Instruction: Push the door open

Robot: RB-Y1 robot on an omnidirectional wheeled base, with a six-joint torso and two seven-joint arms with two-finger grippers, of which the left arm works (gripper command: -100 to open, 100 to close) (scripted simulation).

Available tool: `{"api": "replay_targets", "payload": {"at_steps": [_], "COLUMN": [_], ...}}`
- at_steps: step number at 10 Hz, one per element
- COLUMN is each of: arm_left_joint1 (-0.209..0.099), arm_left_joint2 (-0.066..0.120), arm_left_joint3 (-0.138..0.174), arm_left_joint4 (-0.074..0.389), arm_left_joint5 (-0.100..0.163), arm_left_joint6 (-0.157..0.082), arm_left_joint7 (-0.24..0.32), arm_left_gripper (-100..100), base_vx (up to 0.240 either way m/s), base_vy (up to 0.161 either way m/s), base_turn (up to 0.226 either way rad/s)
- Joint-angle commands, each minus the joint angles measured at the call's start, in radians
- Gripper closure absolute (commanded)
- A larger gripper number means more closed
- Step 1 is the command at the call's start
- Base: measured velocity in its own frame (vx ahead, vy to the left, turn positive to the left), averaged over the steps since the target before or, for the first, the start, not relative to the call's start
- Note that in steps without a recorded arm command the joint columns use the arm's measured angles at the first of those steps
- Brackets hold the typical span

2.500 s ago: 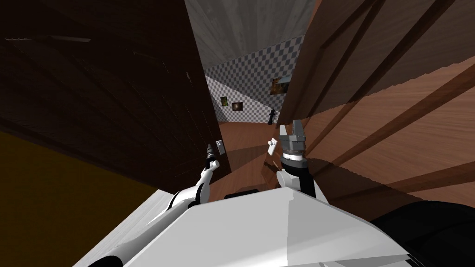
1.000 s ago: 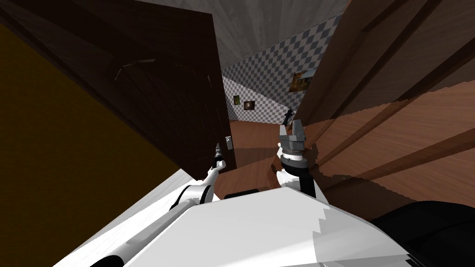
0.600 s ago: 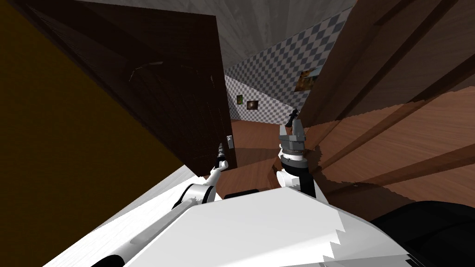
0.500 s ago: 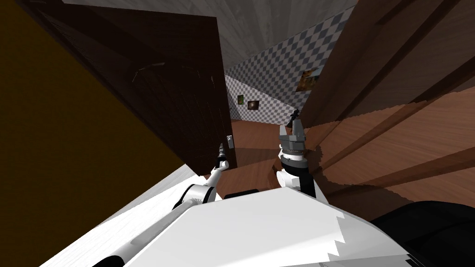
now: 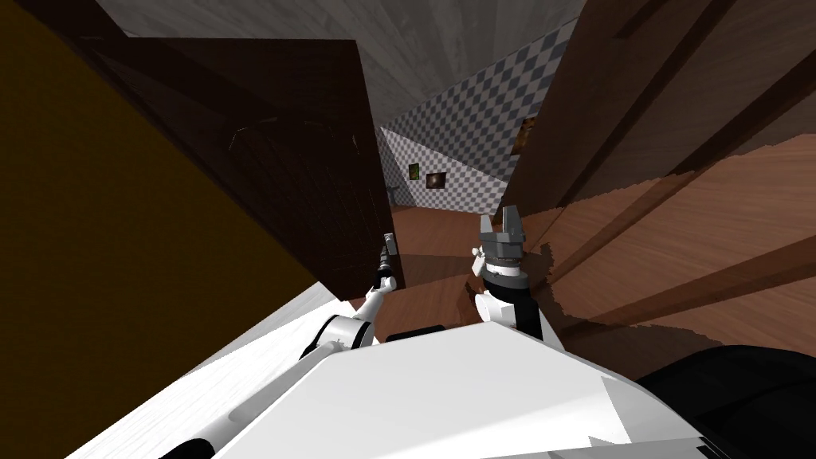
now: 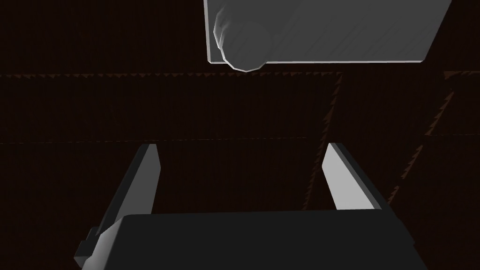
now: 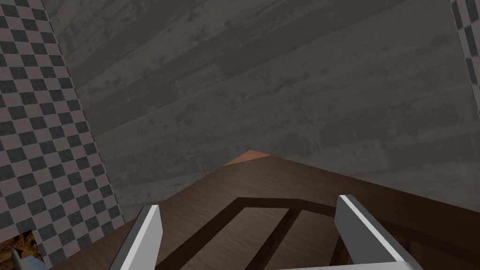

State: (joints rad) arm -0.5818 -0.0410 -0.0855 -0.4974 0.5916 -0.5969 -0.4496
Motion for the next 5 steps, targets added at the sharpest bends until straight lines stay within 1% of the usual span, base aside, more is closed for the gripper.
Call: {"api": "replay_targets", "payload": {"at_steps": [1,3,5], "arm_left_joint1": [0.004,0.004,0.004], "arm_left_joint2": [0.008,0.027,0.058], "arm_left_joint3": [0.001,0.001,0.003], "arm_left_joint4": [-0.007,-0.007,-0.006], "arm_left_joint5": [0.000,0.001,0.002], "arm_left_joint6": [0.002,0.002,0.000], "arm_left_joint7": [-0.002,-0.003,-0.005], "arm_left_gripper": [-100,-100,-100], "base_vx": [0.068,0.055,0.113], "base_vy": [0.140,0.220,0.189], "base_turn": [-0.004,-0.005,-0.010]}}
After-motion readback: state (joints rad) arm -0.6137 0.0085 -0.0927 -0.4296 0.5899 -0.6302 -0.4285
